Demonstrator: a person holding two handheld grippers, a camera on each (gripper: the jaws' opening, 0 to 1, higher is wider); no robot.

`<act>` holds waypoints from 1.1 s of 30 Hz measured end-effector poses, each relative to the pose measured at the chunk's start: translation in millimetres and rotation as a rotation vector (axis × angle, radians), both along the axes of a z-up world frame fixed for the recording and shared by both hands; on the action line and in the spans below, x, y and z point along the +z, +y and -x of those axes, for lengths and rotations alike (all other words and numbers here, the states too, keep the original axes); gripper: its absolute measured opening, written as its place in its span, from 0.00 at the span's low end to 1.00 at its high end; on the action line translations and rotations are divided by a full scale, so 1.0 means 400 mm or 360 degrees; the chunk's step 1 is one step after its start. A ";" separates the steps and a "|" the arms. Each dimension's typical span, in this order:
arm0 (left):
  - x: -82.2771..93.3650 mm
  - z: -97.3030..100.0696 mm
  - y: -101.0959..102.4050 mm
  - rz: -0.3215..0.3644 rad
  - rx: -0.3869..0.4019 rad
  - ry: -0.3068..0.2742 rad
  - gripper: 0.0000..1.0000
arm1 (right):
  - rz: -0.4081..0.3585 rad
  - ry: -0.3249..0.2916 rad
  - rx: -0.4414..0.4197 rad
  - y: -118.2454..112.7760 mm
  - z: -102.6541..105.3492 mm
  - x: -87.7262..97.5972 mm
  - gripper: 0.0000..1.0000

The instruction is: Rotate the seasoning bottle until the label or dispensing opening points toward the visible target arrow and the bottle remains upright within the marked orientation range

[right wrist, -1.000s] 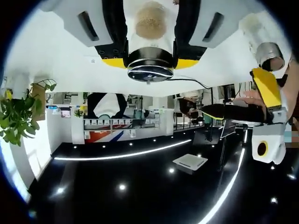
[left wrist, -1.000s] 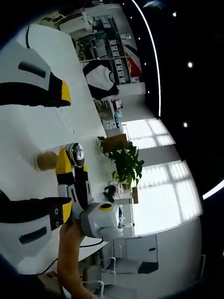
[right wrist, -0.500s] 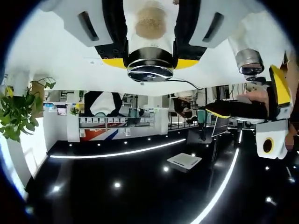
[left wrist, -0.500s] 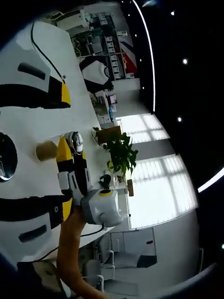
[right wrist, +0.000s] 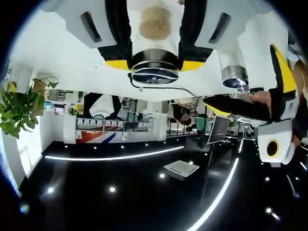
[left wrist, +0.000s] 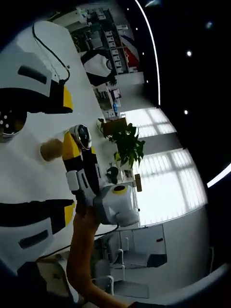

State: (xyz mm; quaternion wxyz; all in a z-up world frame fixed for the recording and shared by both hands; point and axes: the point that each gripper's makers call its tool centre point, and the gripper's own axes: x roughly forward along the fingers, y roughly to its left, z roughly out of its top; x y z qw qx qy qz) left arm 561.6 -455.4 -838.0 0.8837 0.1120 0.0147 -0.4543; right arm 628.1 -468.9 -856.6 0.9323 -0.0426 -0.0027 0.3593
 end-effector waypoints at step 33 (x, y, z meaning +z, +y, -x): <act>-0.078 0.096 -0.020 0.0029 -0.0067 0.0040 0.70 | 0.0028 0.0027 0.0166 0.020 0.169 -0.021 0.35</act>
